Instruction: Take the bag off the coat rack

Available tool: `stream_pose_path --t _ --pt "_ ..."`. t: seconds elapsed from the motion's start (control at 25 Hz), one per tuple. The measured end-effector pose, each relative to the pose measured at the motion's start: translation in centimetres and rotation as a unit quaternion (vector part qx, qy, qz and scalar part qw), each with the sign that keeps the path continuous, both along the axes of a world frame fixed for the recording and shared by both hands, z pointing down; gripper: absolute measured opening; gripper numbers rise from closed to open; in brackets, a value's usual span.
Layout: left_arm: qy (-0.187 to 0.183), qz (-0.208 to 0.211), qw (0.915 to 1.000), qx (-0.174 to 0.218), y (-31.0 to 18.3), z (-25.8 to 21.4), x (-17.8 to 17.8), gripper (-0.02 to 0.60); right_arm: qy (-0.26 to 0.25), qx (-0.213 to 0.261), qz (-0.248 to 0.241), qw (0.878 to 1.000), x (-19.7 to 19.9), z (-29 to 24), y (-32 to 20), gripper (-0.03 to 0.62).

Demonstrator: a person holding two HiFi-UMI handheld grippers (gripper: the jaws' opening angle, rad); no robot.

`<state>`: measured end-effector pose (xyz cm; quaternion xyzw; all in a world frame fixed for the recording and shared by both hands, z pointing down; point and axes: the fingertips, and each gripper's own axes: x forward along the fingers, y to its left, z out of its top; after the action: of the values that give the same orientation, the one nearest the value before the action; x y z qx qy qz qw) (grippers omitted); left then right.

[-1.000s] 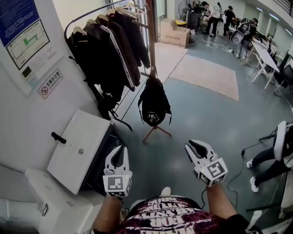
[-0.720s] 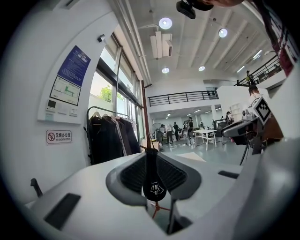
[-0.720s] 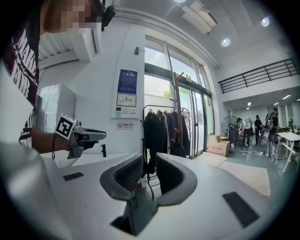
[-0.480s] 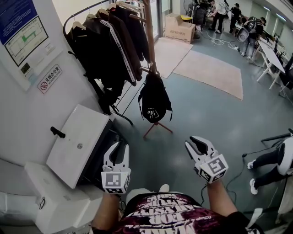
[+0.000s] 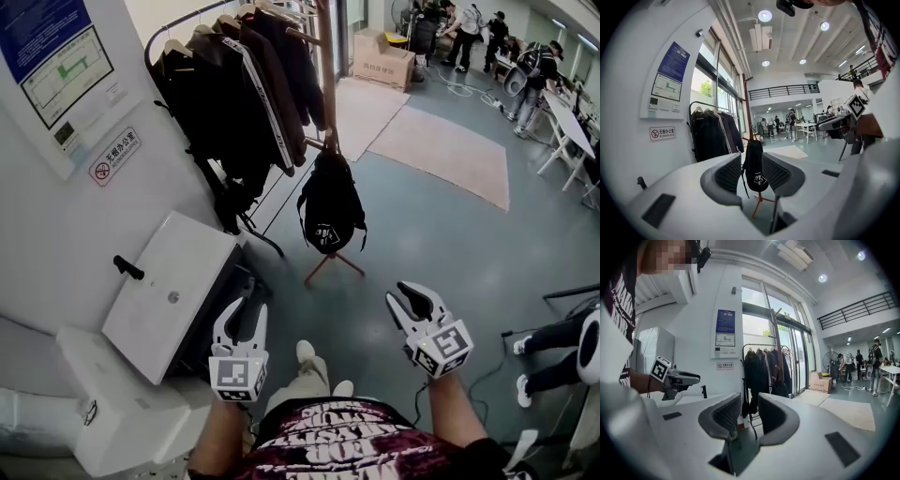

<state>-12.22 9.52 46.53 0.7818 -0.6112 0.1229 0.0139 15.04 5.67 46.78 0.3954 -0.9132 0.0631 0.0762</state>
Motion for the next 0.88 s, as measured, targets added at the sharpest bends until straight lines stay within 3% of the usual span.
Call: stream_pose_path --t 0.2,0.88 --pt "-0.008 0.001 0.9999 -0.007 -2.8 0.6 -1.4 0.127 0.003 -0.007 -0.003 1.000 -1.8 0.6 -2.2 0.123" --pt "0.008 0.068 0.9976 -0.006 -16.4 0.8 -1.4 0.127 0.025 -0.011 0.032 0.999 -4.5 0.8 -13.1 0.132"
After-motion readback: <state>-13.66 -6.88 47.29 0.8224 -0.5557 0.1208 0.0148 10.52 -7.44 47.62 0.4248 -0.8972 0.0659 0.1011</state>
